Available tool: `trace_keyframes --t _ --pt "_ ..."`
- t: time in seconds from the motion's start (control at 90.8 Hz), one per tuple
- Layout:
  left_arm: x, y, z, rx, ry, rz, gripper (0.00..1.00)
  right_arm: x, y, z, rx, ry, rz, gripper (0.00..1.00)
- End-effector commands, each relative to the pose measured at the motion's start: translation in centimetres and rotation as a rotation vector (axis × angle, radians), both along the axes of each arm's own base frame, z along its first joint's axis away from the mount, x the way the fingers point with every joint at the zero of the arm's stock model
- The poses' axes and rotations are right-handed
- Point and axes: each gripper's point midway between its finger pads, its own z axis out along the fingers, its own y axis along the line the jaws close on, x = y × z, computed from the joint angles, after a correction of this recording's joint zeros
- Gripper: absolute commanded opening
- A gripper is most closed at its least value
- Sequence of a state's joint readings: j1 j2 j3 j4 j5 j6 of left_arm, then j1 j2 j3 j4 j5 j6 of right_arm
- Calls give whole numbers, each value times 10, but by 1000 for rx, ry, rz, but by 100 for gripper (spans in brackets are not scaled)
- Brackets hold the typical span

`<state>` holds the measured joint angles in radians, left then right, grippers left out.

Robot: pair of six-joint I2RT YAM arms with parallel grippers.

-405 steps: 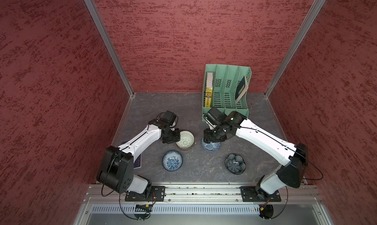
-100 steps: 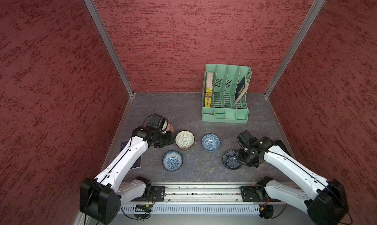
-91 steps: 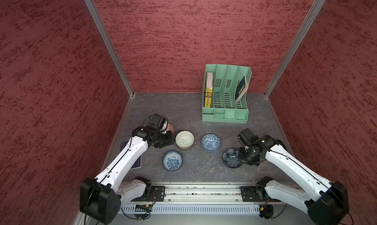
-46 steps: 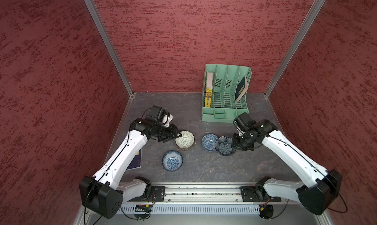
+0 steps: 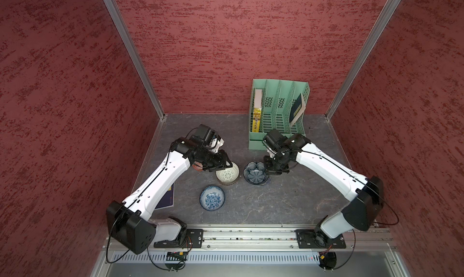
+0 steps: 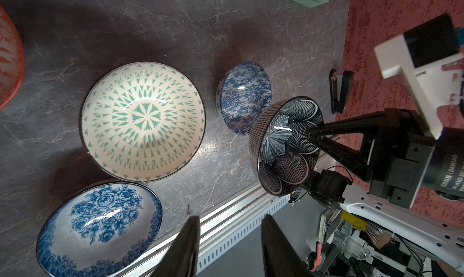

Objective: Stack the bowls
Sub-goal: Pick up the bowl from the center of the board.

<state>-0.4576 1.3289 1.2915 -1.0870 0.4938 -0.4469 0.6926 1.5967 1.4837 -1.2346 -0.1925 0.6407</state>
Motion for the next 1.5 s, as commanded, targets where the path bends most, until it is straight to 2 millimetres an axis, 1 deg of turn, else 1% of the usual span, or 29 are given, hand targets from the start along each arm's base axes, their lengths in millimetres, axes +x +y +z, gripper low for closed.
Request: trace_keyframes --t 0.0,0.132,0.22,0.375,0.529,0.694,0.837,0.981,1.19,1.256,1.399,1.488 --pt "-1 -1 0 23 -14 -26 42 6 30 19 77 -43 37 0" --pt "-2 0 -7 48 -10 -32 41 5 47 22 88 -44 67 0" --pt "-4 1 -11 56 -7 -34 40 4 56 24 93 -46 81 0" --pt "-8 2 -15 76 -6 -46 38 4 64 27 98 -50 93 0" --pt "-8 7 -22 112 -4 -35 33 1 71 31 104 -53 106 0" --pt "-10 7 -28 122 4 -39 28 0 75 36 111 -61 113 0" --pt "-11 9 -28 131 1 -37 22 -1 76 33 102 -57 116 0" --pt "-10 9 -28 133 -1 -33 13 -2 78 31 101 -54 120 0" --pt "-10 8 -28 136 -4 -37 6 -2 80 31 108 -56 119 0" --pt "-10 9 -29 138 -5 -38 0 -2 81 32 110 -56 119 0" --pt "-9 11 -27 149 -20 -35 0 0 83 33 116 -60 121 0" --pt "-8 12 -22 145 -47 -29 0 1 84 34 116 -64 124 0"
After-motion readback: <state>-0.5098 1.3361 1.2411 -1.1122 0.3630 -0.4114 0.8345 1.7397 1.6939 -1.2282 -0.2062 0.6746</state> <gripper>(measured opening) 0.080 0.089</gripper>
